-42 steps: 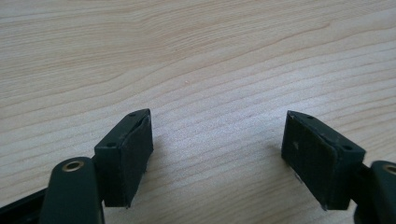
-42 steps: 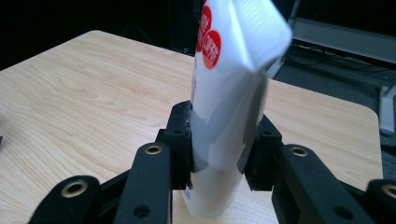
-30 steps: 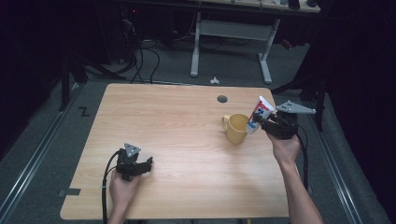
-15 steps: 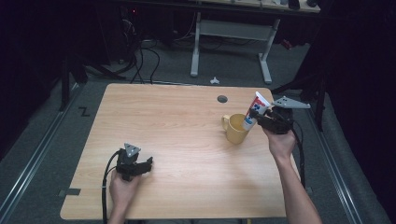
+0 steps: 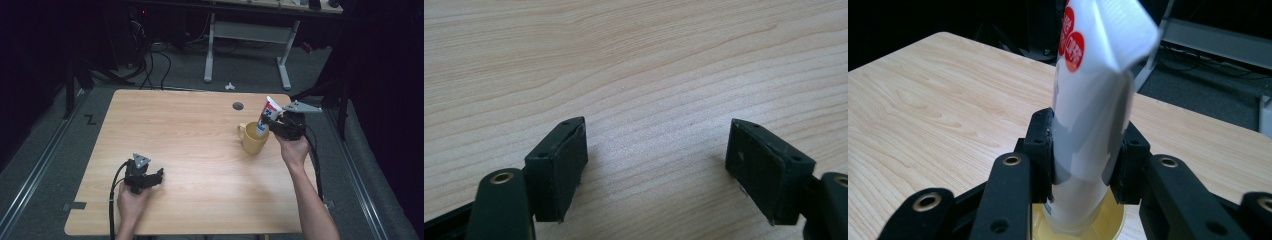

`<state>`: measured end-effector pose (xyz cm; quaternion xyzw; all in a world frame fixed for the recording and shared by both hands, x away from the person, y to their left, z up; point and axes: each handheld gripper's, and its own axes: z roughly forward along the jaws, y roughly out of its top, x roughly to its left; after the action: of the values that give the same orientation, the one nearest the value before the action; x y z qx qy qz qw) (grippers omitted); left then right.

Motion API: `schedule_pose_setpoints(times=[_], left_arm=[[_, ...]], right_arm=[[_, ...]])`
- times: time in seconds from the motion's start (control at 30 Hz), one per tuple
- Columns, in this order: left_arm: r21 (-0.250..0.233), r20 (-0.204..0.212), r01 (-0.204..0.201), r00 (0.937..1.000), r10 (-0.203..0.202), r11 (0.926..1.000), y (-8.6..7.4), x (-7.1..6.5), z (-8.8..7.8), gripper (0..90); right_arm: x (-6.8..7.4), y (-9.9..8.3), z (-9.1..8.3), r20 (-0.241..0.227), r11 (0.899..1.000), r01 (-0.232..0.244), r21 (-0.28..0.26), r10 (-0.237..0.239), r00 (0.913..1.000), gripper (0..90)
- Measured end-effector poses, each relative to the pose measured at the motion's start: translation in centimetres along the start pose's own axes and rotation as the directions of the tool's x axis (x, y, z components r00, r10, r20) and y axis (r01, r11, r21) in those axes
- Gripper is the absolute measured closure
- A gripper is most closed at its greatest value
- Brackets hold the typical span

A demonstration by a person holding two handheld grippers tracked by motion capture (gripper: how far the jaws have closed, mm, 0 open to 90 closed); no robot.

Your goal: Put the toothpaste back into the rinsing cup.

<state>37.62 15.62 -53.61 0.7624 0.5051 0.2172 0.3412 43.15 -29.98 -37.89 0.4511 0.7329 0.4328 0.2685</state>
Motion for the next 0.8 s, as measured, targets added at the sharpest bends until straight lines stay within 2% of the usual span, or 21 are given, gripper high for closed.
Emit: schedule_pose_setpoints(times=[0.67,0.8], left_arm=[[0.0,0.0,0.0,1.0,0.0,1.0,0.0,0.0,0.0,25.1],[0.0,0.0,0.0,1.0,0.0,1.0,0.0,0.0,0.0,25.1]], right_arm=[[-0.1,-0.5,1.6,0.006,0.999,-0.01,0.034,0.01,0.9999,67.0],[0.1,-0.6,1.8,0.018,0.999,0.009,0.048,-0.01,0.9998,67.0]])
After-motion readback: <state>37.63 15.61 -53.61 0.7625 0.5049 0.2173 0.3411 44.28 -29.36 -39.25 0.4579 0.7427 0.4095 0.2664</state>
